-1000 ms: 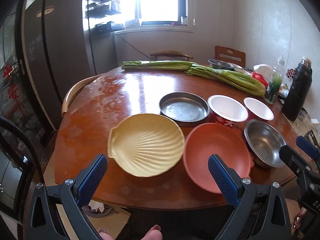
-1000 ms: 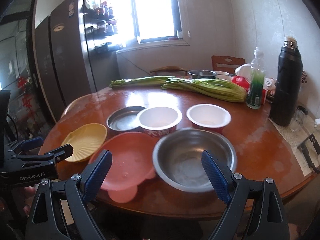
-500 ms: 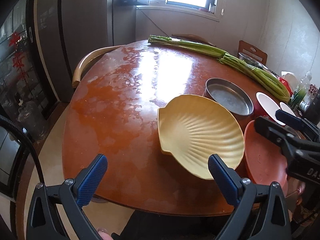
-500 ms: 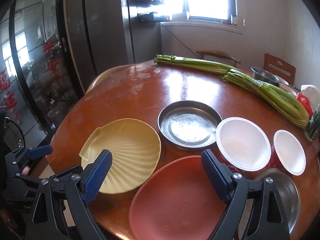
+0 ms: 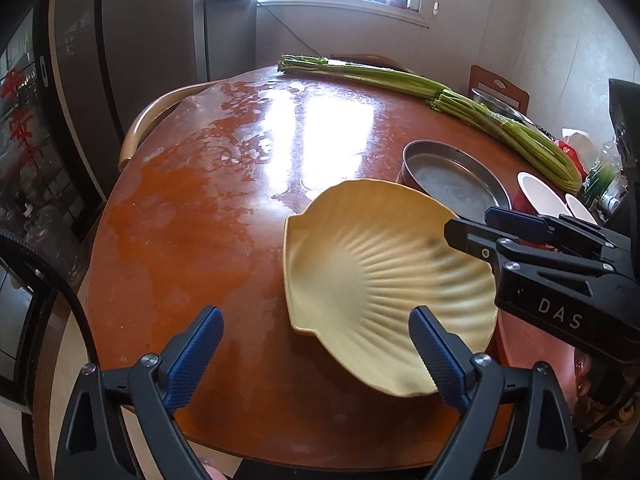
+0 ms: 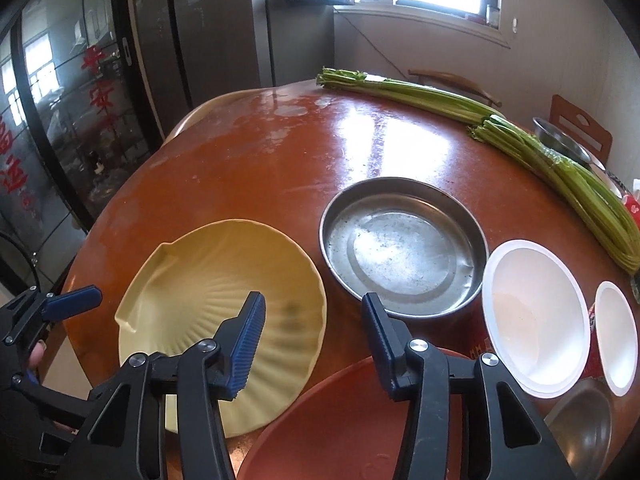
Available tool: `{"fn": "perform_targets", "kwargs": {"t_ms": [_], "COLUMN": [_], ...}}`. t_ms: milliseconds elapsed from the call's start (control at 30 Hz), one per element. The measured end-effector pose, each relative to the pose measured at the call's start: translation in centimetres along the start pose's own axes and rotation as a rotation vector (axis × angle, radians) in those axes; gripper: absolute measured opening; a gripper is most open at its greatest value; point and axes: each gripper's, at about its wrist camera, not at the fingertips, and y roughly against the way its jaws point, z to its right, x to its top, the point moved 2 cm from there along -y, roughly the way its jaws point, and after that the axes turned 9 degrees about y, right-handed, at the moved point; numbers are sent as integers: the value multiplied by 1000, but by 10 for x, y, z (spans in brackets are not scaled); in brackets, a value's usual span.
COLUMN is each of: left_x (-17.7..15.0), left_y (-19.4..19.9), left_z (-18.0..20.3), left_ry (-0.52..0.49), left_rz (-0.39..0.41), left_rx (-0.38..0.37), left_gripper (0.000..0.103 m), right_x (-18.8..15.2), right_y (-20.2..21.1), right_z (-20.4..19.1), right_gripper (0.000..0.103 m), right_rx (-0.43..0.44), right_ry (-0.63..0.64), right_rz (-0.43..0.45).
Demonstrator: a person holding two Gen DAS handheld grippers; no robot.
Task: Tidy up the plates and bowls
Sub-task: 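Move the left tool to the rim of the yellow shell plate, then close the left tool on the yellow shell plate rim and lift it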
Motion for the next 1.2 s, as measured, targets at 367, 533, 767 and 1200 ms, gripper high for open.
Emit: {"fn": "perform_targets", "kwargs": {"t_ms": [367,533,767,1200], "left_x": [9,16,17,12], "left_y": [-13,-12,-21,-19], "left_z": [-1,-3,-8,-4], "left_ry": [13,32,36,13], "left_rz": [-40,-48,-60,-54], "left_rx": [-52,-104,-57,-20], "left_gripper": [52,40,39,40], "right_x": [3,1,-1,-1], "right_y": [-6,2,5,11], "right_z": [-10,-18,-13,14], "right_gripper": [37,32,31,38], "right_rx": [48,128,59,50], "right_ry": [19,0,2,7], "right_rz": [-10,22,30,17]}}
